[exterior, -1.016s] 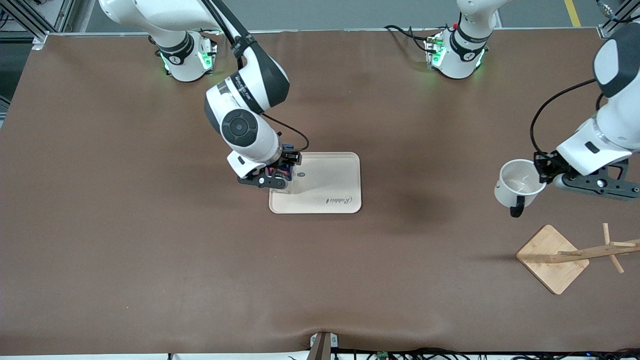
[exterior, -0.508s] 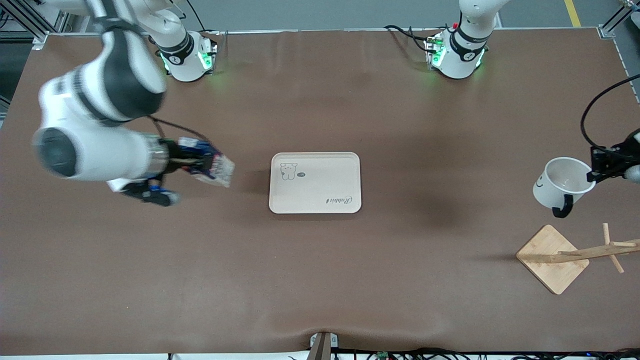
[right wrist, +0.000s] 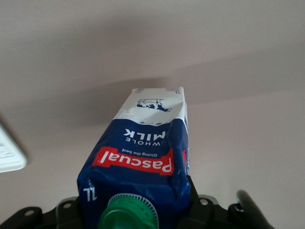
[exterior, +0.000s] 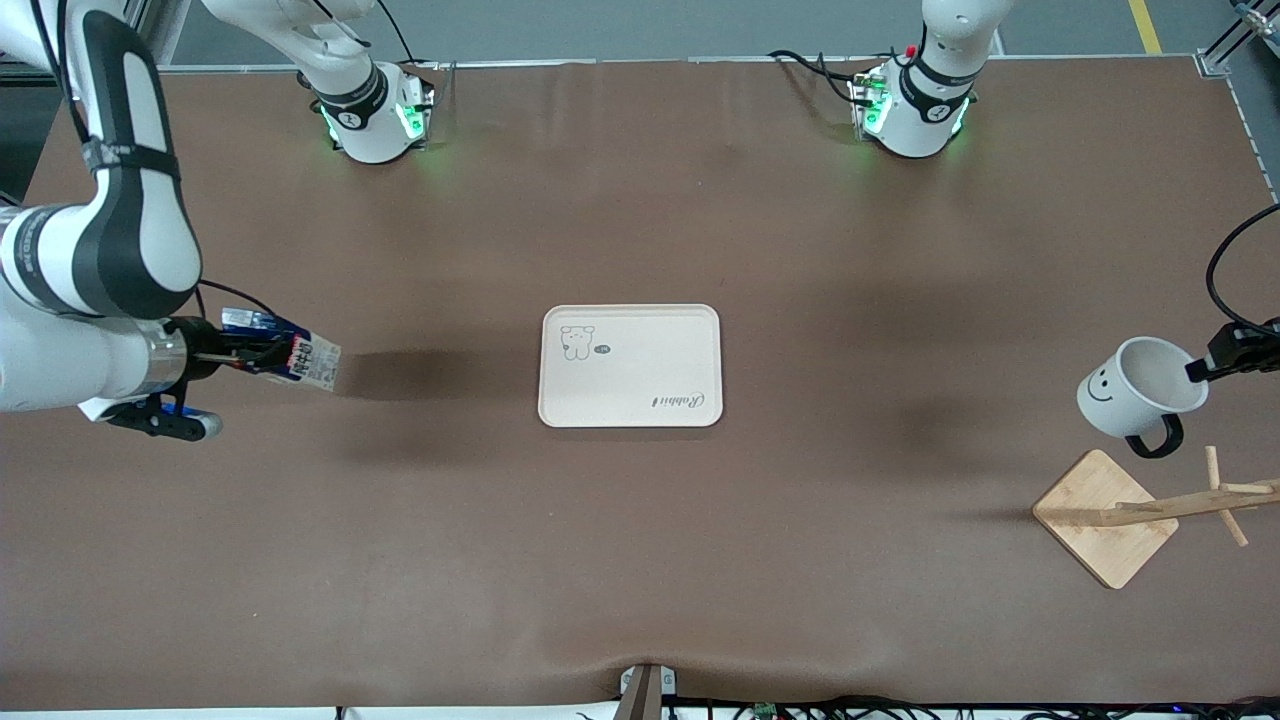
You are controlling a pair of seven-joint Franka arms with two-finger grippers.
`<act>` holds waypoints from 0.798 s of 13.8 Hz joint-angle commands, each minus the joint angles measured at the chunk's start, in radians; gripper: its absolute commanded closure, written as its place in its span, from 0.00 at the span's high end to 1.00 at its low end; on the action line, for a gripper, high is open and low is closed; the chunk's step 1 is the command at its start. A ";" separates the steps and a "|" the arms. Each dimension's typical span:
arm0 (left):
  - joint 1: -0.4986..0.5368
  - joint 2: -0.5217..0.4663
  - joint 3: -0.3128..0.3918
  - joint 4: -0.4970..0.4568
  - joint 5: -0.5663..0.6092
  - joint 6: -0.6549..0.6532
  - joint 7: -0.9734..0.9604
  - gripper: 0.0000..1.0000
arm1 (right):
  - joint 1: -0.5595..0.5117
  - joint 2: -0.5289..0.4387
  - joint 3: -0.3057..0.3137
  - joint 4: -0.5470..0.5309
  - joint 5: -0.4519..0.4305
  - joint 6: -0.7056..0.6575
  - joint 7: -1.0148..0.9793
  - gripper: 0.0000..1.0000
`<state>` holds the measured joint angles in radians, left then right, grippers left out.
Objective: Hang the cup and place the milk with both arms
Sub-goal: 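Hang the mug handle on a stand peg while the right gripper lowers milk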
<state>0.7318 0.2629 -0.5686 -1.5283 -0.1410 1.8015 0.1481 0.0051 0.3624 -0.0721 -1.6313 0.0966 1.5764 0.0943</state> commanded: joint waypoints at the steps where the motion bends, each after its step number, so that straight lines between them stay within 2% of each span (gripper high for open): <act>1: -0.002 0.036 -0.005 0.046 -0.022 0.025 -0.056 0.00 | -0.088 -0.082 0.023 -0.181 -0.020 0.127 -0.127 0.00; 3: 0.000 0.053 -0.005 0.053 -0.019 0.068 -0.068 0.00 | -0.144 -0.071 0.025 -0.222 -0.020 0.171 -0.227 0.00; 6: -0.006 0.065 -0.005 0.053 -0.016 0.116 -0.140 0.00 | -0.161 -0.071 0.025 -0.295 -0.018 0.240 -0.248 0.00; 7: -0.005 0.070 -0.005 0.053 -0.015 0.124 -0.140 0.00 | -0.169 -0.071 0.025 -0.306 -0.018 0.258 -0.274 0.08; 8: 0.000 0.072 -0.005 0.053 -0.015 0.124 -0.140 0.00 | -0.171 -0.069 0.026 -0.305 -0.017 0.260 -0.278 0.75; 9: 0.003 0.072 -0.005 0.053 -0.015 0.124 -0.139 0.00 | -0.172 -0.068 0.025 -0.295 -0.011 0.251 -0.272 1.00; 11: 0.004 0.073 -0.004 0.054 -0.017 0.124 -0.140 0.00 | -0.175 -0.068 0.025 -0.248 -0.012 0.219 -0.275 1.00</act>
<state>0.7333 0.3282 -0.5694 -1.4956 -0.1459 1.9255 0.0179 -0.1405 0.3211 -0.0713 -1.8886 0.0938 1.8101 -0.1662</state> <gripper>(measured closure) 0.934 0.172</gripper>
